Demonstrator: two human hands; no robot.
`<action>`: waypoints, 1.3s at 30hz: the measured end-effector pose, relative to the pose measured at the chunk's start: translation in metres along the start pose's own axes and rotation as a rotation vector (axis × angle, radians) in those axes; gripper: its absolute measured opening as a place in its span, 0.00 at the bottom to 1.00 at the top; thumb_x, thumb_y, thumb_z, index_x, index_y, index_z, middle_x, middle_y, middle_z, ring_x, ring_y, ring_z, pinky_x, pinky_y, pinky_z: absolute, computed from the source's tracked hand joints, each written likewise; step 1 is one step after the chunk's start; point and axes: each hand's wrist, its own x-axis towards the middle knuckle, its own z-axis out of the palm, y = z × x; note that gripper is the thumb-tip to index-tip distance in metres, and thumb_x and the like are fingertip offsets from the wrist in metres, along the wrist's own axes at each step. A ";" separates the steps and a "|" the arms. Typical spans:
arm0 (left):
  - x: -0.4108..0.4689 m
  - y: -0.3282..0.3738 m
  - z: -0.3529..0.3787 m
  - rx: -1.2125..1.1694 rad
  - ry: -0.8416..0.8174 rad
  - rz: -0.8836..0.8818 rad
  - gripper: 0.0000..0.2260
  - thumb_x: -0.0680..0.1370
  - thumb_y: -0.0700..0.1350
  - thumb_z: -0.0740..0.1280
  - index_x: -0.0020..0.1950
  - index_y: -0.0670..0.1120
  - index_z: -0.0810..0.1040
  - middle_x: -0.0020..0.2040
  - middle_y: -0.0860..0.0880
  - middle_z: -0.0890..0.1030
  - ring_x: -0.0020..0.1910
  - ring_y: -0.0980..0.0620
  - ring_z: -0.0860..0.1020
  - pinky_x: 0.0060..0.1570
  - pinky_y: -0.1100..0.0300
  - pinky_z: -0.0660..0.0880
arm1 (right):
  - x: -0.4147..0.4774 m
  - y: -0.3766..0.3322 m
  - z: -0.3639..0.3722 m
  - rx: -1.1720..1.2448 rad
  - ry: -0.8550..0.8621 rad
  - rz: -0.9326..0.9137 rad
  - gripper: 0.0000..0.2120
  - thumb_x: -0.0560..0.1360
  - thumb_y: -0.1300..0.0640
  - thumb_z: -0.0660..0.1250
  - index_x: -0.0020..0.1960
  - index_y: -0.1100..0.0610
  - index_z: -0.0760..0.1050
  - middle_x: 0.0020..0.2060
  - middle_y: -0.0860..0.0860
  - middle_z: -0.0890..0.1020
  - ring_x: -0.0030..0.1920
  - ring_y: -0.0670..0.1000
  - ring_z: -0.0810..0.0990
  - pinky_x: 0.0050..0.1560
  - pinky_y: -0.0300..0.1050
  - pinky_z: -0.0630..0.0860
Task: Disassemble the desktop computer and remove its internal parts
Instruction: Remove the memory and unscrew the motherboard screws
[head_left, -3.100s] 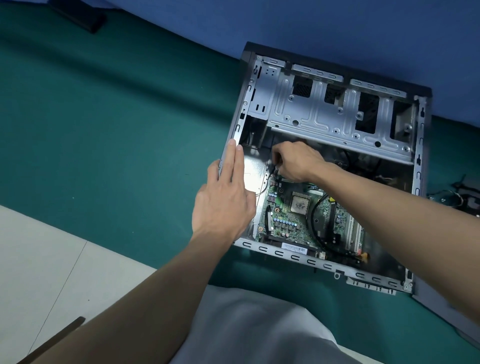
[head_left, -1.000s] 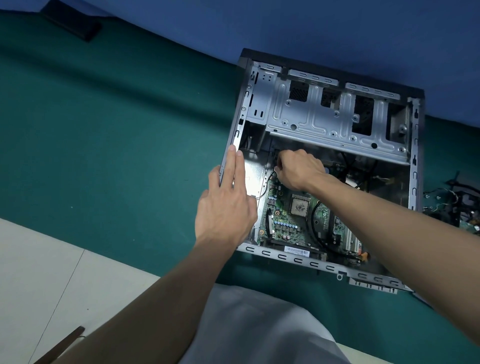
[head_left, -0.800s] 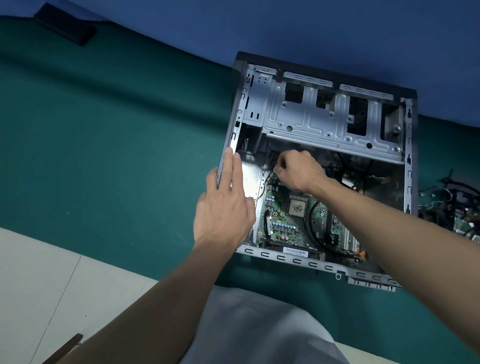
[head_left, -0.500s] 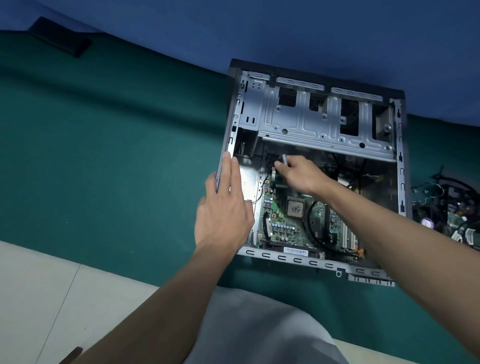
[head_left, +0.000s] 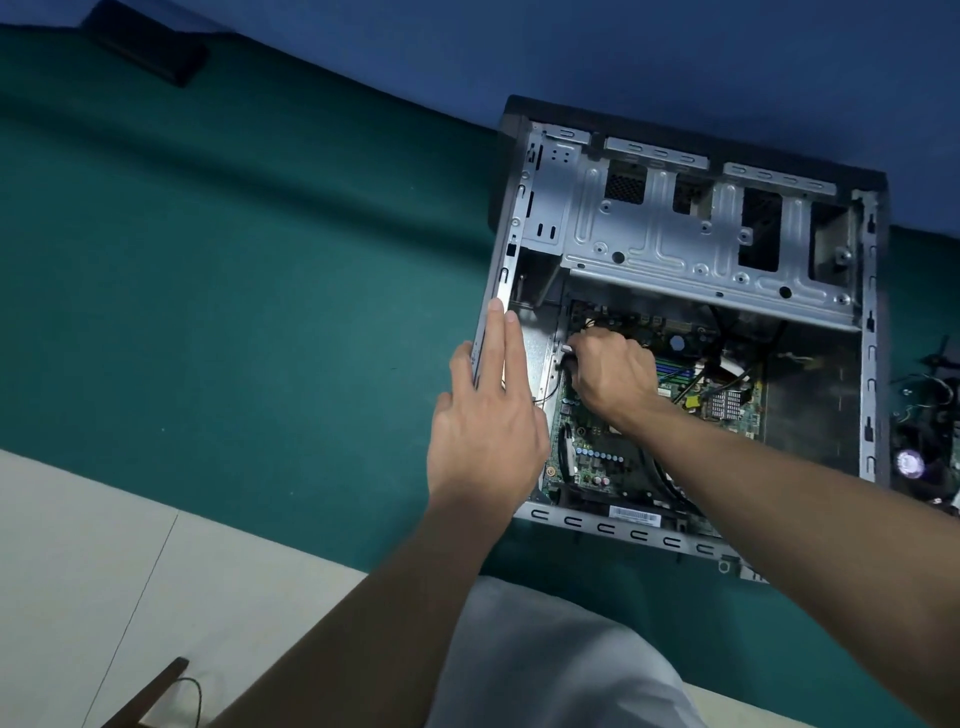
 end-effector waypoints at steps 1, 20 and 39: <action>0.000 0.000 0.000 0.005 -0.001 -0.002 0.34 0.77 0.49 0.58 0.78 0.39 0.49 0.80 0.45 0.49 0.66 0.43 0.67 0.41 0.55 0.79 | 0.001 0.001 0.000 -0.011 -0.003 0.011 0.06 0.71 0.69 0.61 0.41 0.61 0.76 0.35 0.54 0.77 0.31 0.55 0.71 0.32 0.44 0.65; 0.002 0.002 0.002 0.041 -0.020 0.025 0.34 0.77 0.50 0.57 0.78 0.40 0.47 0.79 0.45 0.46 0.65 0.42 0.66 0.42 0.53 0.80 | -0.024 0.008 -0.033 0.325 -0.242 0.104 0.15 0.73 0.56 0.72 0.32 0.58 0.69 0.28 0.50 0.75 0.26 0.46 0.72 0.23 0.39 0.63; -0.051 0.175 0.031 -0.017 -0.172 0.396 0.19 0.82 0.54 0.48 0.44 0.50 0.76 0.40 0.49 0.81 0.33 0.49 0.74 0.33 0.59 0.62 | -0.186 0.221 -0.089 0.673 0.277 0.525 0.07 0.66 0.56 0.71 0.31 0.57 0.77 0.27 0.48 0.80 0.31 0.47 0.77 0.31 0.35 0.66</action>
